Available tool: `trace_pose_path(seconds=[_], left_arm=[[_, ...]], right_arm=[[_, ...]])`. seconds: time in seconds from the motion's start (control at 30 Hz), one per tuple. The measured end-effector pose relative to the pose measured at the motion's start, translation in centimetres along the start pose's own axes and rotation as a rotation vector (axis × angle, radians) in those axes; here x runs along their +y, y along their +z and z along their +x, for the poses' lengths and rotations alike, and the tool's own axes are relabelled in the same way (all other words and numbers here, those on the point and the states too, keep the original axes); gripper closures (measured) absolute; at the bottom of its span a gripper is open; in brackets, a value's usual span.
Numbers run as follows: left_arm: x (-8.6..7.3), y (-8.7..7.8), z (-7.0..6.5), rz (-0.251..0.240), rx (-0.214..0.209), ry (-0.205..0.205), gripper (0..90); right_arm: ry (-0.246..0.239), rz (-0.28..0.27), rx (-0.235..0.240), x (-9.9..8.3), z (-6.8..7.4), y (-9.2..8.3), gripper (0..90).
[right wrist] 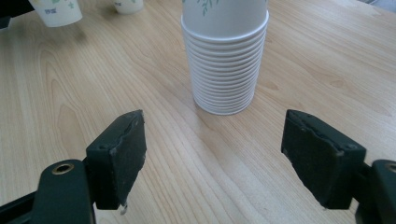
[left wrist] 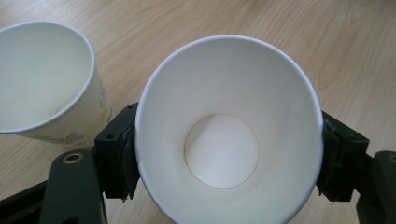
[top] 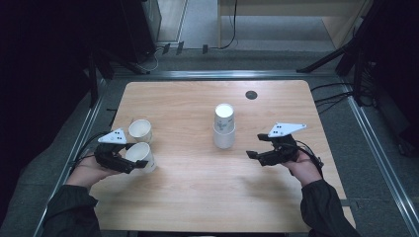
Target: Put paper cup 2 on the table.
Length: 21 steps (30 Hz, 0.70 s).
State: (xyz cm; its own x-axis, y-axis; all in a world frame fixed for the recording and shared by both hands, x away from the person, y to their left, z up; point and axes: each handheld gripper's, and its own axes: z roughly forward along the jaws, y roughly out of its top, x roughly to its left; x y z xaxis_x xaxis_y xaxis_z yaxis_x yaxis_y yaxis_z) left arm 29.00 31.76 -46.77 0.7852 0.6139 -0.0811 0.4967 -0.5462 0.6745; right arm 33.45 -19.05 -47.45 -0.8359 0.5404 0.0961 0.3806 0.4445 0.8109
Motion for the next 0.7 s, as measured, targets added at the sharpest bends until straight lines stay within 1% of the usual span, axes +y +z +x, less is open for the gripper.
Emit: trace_pose_path(seconds=[0.1, 0.23, 0.47, 0.5, 0.53, 0.63, 0.7], left_arm=[[-0.1, 0.3, 0.3, 0.005, 0.024, 0.007, 23.9], [-0.4, 0.8, 0.8, 0.029, 0.061, 0.019, 23.9], [-0.8, 1.4, 1.4, 0.049, 0.110, -0.004, 23.8], [-0.8, 1.5, 1.5, 0.061, 0.113, -0.002, 23.8], [-0.9, 1.6, 1.5, 0.068, 0.123, 0.007, 23.8], [-1.1, 1.9, 1.3, 0.068, 0.116, 0.036, 23.9], [-1.1, 2.2, 1.1, 0.086, 0.128, 0.059, 23.8]], right_arm=[[0.002, 0.005, -0.003, -0.1, -0.1, 0.0, 22.4], [0.006, 0.016, -0.013, -0.3, -0.1, 0.0, 22.4], [0.008, 0.018, -0.013, -0.2, 0.2, 0.0, 22.4], [0.010, 0.020, -0.013, -0.2, 0.3, 0.0, 22.4], [0.010, 0.020, -0.012, -0.2, 0.2, 0.1, 22.4], [0.007, 0.025, -0.014, -0.3, 0.2, 0.1, 22.4], [0.005, 0.028, -0.015, -0.3, 0.2, 0.2, 22.3]])
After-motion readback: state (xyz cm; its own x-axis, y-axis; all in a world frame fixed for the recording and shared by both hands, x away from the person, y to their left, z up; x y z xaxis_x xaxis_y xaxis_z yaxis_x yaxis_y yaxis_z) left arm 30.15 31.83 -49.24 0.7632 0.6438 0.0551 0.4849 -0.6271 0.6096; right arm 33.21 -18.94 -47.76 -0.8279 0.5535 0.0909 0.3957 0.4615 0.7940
